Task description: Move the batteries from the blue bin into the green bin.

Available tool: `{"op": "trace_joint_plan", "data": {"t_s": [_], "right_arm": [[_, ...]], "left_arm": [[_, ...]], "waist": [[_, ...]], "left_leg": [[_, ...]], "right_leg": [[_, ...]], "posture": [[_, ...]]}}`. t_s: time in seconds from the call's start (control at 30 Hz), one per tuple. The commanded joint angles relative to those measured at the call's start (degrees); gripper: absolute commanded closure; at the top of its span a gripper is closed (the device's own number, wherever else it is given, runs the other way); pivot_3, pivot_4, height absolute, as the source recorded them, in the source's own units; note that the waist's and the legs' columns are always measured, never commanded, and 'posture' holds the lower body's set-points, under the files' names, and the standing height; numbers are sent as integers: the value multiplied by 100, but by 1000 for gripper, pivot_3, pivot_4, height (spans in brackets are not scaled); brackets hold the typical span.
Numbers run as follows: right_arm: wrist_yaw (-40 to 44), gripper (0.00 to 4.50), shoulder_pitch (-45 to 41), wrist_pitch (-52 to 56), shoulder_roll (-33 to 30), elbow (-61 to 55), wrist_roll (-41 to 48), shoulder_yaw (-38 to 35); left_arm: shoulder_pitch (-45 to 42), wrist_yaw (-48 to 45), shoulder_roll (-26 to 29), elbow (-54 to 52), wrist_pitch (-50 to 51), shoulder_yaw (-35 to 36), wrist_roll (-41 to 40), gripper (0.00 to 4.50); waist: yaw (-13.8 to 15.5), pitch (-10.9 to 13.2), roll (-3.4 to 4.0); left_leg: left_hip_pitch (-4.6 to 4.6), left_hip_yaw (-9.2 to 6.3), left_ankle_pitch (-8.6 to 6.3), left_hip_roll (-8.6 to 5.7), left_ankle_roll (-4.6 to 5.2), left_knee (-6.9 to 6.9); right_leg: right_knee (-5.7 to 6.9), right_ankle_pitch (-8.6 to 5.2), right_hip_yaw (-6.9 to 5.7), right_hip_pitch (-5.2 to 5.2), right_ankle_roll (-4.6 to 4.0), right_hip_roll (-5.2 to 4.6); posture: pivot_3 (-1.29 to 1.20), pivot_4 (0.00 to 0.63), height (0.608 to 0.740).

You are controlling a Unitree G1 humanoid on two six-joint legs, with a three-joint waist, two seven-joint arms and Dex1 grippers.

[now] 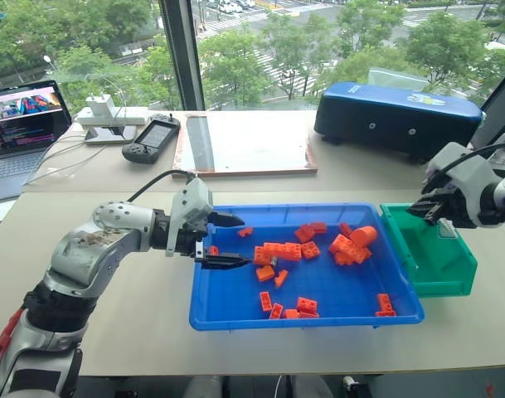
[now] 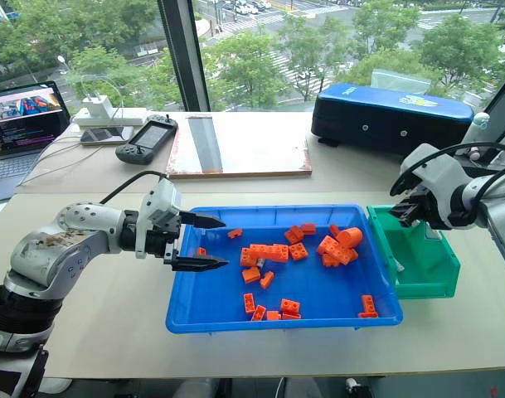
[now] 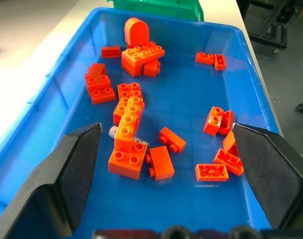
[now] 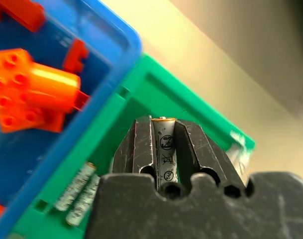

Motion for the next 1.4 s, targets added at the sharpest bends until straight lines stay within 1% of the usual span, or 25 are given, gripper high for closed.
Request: {"op": "trace_joint_plan", "data": {"t_s": [0.03,0.07,0.1,0.13,0.17,0.2,0.23,0.27,0.33,0.4,0.43,0.47,0.6,0.73,0.83,1.03,1.17,1.27,1.37,1.4], "right_arm": [[-61,4237,146,-82,-5,5,-167,-126],[-101,4237,224,-59,14,34,-208,-133],[-130,3226,260,-33,22,33,-240,-137],[-160,3005,258,-33,51,23,-251,-169],[-191,2641,214,0,92,6,-245,-211],[-186,2488,156,13,107,-15,-252,-220],[-170,2190,96,-1,108,-34,-279,-214],[-167,1772,32,-20,117,-50,-310,-206],[-154,1150,-130,-70,165,-122,-359,-172],[-67,448,-306,-54,278,-292,-281,-139],[82,80,-398,-124,430,-529,-110,-119],[228,23,-461,-170,596,-766,68,-96],[769,23,-339,-437,1086,-1688,498,161],[912,23,-239,-434,1459,-2003,544,608],[882,23,-310,-511,1844,-1904,467,878],[986,23,-281,-913,2132,-1575,141,1335],[988,23,-288,-1116,2299,-1346,-45,1470],[983,776,-312,-1286,2471,-1140,-208,1578],[1006,1717,-329,-1351,2563,-1071,-295,1596],[1019,2091,-332,-1358,2581,-1062,-316,1593]], "left_arm": [[-62,-1,13,-32,-143,99,2,0],[-56,12,23,-26,-147,113,23,0],[-51,18,41,-20,-144,139,28,0],[-47,22,66,-19,-143,166,35,0],[-48,32,85,-14,-140,192,38,0],[-58,42,96,3,-138,215,38,0],[-73,61,101,26,-133,232,45,0],[-85,78,106,50,-140,241,60,0],[-95,91,125,94,-176,246,96,0],[-95,87,146,130,-196,257,109,0],[-93,90,166,157,-213,265,133,0],[-94,87,182,186,-229,272,152,0],[-99,89,218,263,-279,272,216,0],[-122,81,214,303,-302,257,246,0],[-119,95,223,285,-302,257,250,0],[-43,165,222,153,-251,282,213,0],[-21,199,229,120,-236,294,198,0],[9,227,246,83,-219,315,185,0],[17,242,251,74,-216,316,183,0],[19,245,253,72,-216,315,183,0]], "waist": [[5,0,0],[14,0,0],[16,0,0],[25,0,0],[25,0,0],[26,0,0],[27,0,0],[27,0,0],[26,1,1],[17,0,1],[8,0,1],[-3,0,1],[-10,1,1],[83,1,0],[114,1,0],[124,0,-1],[117,0,-1],[115,0,-1],[117,0,-1],[118,0,-1]], "left_leg": [[0,-1,0,0,0,0],[0,-2,0,0,0,0],[0,-1,0,-1,0,0],[0,-1,0,-1,0,0],[-1,-1,0,-2,0,0],[-1,-1,0,-2,0,0],[-1,-1,0,-2,0,0],[-1,-1,0,-2,0,0],[-1,-1,0,-2,0,0],[0,-1,0,-3,0,0],[0,-1,0,-3,0,0],[0,-1,0,-2,0,0],[0,-5,0,4,0,0],[-2,-7,0,-1,0,3],[-2,-6,0,-5,0,4],[-1,-6,0,-10,0,5],[-1,-6,1,-8,-1,5],[-1,-6,1,-8,-1,5],[-1,-7,1,-8,-2,5],[-1,-7,1,-9,-2,5]], "right_leg": [[0,0,-1,1,0,0],[0,0,-1,1,0,0],[-2,0,0,2,0,-2],[-2,0,0,3,0,-3],[-2,0,0,3,0,-6],[-2,0,0,3,0,-7],[-2,0,0,3,0,-8],[-2,0,0,2,0,-8],[-1,0,0,2,0,-8],[-2,0,0,1,0,-7],[-1,0,-1,1,0,-5],[-2,0,-1,1,0,-2],[0,0,-2,0,0,5],[-3,0,-5,7,1,-6],[-3,0,-5,7,1,-10],[-1,0,-7,5,1,-10],[2,0,-9,3,1,-8],[2,0,-9,3,1,-7],[3,0,-10,2,0,-7],[3,0,-10,2,1,-7]], "posture": [[0,150,732],[0,150,732],[0,150,732],[0,150,732],[0,150,732],[0,150,732],[0,150,732],[0,150,732],[0,150,732],[0,150,732],[0,150,732],[0,150,732],[0,150,732],[0,150,732],[0,150,732],[0,150,732],[0,150,732],[0,150,732],[0,150,732],[0,150,732]]}}
